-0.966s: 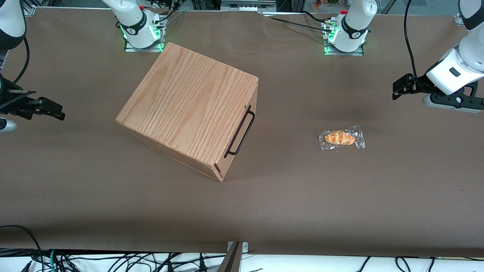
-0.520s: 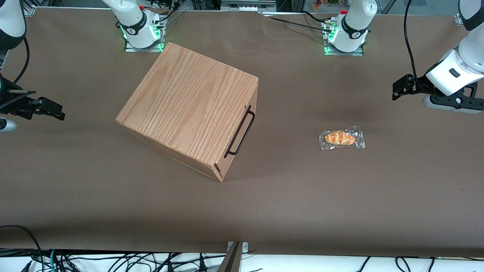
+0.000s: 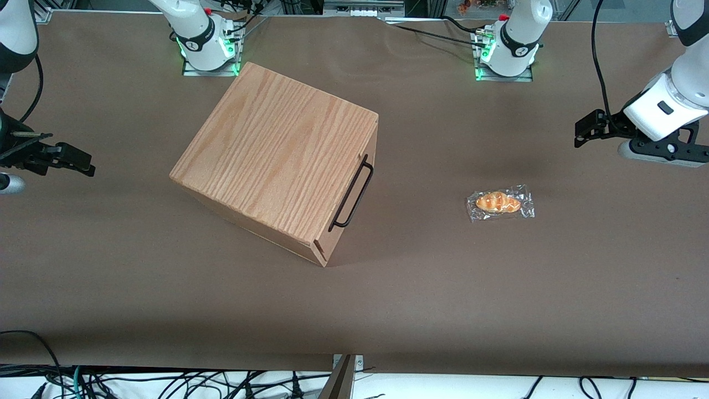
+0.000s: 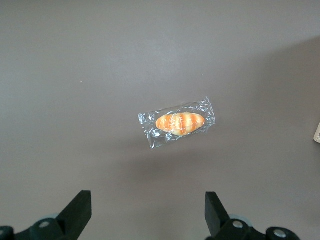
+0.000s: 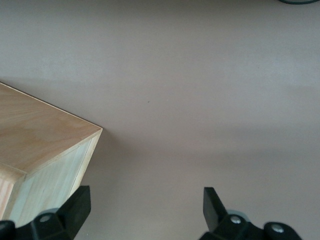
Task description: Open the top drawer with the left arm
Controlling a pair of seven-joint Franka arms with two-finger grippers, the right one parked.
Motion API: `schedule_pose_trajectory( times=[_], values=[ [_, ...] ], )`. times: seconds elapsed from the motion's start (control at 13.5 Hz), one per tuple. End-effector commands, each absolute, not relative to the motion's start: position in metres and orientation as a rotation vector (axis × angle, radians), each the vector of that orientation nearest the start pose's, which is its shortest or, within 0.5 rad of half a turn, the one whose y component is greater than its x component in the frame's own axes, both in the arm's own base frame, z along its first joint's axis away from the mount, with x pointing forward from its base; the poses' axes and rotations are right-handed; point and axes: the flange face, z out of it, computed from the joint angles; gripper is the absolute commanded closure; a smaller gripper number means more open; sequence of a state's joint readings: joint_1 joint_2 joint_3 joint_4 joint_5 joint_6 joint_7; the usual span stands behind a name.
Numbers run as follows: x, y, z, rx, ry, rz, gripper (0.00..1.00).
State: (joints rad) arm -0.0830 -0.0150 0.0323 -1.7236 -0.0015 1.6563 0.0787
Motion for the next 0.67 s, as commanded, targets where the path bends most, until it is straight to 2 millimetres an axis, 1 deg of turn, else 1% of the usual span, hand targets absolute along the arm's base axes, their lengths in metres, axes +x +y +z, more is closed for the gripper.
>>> schedule_pose_trajectory(
  times=[0.0, 0.59],
  values=[
    [0.5544, -0.0266, 0.5736, -3.112, 0.199, 0.094, 0.00],
    [0.5536, -0.0267, 0.5724, -3.113, 0.197, 0.106, 0.00]
  ],
)
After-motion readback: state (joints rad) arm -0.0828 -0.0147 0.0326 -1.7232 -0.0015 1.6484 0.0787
